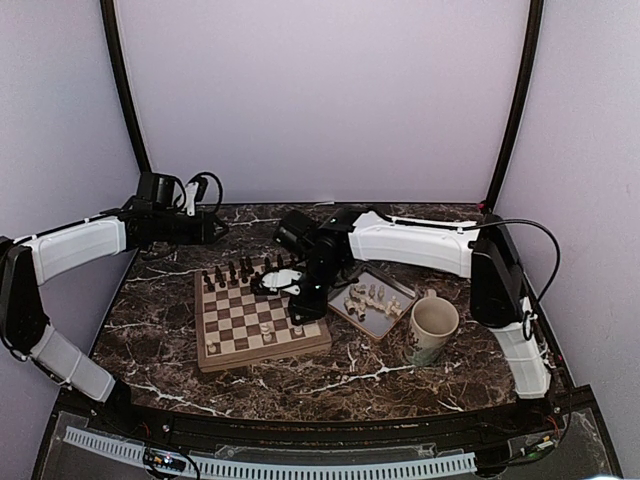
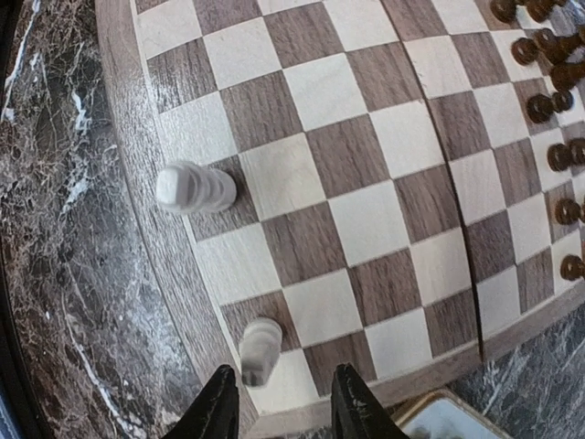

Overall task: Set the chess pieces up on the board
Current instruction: Place the knight at g1, then pick up the pawn from the storage box.

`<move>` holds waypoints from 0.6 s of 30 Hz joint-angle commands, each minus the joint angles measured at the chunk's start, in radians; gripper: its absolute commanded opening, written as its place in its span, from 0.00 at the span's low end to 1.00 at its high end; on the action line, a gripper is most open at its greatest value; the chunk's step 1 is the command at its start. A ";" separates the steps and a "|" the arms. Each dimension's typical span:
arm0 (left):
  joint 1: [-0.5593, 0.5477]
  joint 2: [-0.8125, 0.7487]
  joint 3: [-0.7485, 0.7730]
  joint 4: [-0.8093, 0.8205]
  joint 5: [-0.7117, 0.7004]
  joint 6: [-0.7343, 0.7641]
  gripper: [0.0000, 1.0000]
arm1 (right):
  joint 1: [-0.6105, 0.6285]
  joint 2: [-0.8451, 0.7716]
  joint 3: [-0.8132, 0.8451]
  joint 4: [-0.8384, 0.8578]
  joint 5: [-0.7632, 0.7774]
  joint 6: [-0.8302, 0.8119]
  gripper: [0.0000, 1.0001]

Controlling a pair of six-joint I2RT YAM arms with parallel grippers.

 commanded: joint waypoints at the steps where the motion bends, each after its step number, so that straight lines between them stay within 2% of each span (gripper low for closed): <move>1: 0.005 0.008 -0.004 0.007 0.030 0.006 0.44 | -0.071 -0.131 -0.048 0.002 -0.031 0.012 0.35; 10: 0.006 0.019 -0.003 0.013 0.066 0.015 0.45 | -0.230 -0.217 -0.201 0.039 0.030 0.018 0.34; 18: 0.005 0.013 -0.008 0.030 0.101 0.019 0.44 | -0.369 -0.222 -0.276 0.058 0.134 0.038 0.30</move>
